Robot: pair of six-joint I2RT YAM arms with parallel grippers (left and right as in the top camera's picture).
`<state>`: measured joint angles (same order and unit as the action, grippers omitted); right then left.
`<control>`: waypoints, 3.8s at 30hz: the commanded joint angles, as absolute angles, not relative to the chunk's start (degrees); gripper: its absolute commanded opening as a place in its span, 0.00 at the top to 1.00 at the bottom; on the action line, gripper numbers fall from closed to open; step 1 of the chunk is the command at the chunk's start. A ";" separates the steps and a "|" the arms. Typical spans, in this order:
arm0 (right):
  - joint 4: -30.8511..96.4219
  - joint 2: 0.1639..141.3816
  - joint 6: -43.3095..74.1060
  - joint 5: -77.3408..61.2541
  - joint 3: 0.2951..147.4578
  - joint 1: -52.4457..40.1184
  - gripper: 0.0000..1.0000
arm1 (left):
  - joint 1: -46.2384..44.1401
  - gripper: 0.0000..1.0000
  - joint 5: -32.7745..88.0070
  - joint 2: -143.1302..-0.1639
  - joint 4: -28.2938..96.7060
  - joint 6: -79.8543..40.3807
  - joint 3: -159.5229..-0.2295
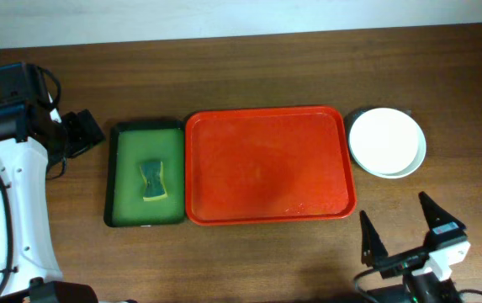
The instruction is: Clean dirty plates on tray and stack at the side
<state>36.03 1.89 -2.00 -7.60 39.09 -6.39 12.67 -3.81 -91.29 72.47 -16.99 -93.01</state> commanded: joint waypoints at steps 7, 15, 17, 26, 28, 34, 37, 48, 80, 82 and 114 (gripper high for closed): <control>-22.24 0.23 -2.17 -10.39 11.66 -6.72 0.02 | 12.80 0.01 -3.66 -90.63 72.34 -17.56 -93.43; -13.87 0.23 -2.20 -6.46 0.32 -6.63 0.02 | 12.82 0.01 -3.66 -90.63 72.34 -17.56 -93.43; -4.38 0.23 -2.17 -3.86 0.32 -6.63 0.02 | 12.80 0.01 -3.66 -90.63 72.34 -17.56 -93.43; 4.58 0.23 -4.49 0.71 0.32 -6.61 0.02 | 12.82 0.01 -3.66 -90.63 72.34 -17.56 -93.43; 4.56 0.21 -4.49 0.71 0.32 -6.63 0.02 | 12.80 0.01 -3.66 -90.63 72.34 -17.56 -93.43; 4.58 0.25 -4.49 0.69 0.32 -6.63 0.02 | 12.82 0.01 -3.66 -90.63 72.34 -17.56 -93.43; 4.58 0.25 -4.49 0.71 0.32 -6.63 0.02 | 12.88 0.01 -3.68 -90.63 72.34 -17.56 -93.43; 4.58 0.25 -4.49 0.71 0.32 -6.63 0.01 | 12.82 0.01 -3.68 -90.63 72.34 -17.56 -93.43; 4.58 0.25 -4.49 0.69 0.32 -6.63 0.02 | 6.24 0.01 -3.49 -15.66 41.69 -17.56 -58.48; 4.58 0.25 -4.49 0.69 0.32 -6.63 0.02 | 4.84 0.01 -1.48 -10.72 28.12 -17.56 -51.72; 4.58 0.25 -4.49 0.69 0.32 -6.63 0.02 | 2.35 0.01 2.61 -0.30 4.58 -1.65 -0.54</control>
<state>4.27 0.62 -4.54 0.05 0.62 -6.37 2.61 2.20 -0.62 4.54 -3.57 -0.84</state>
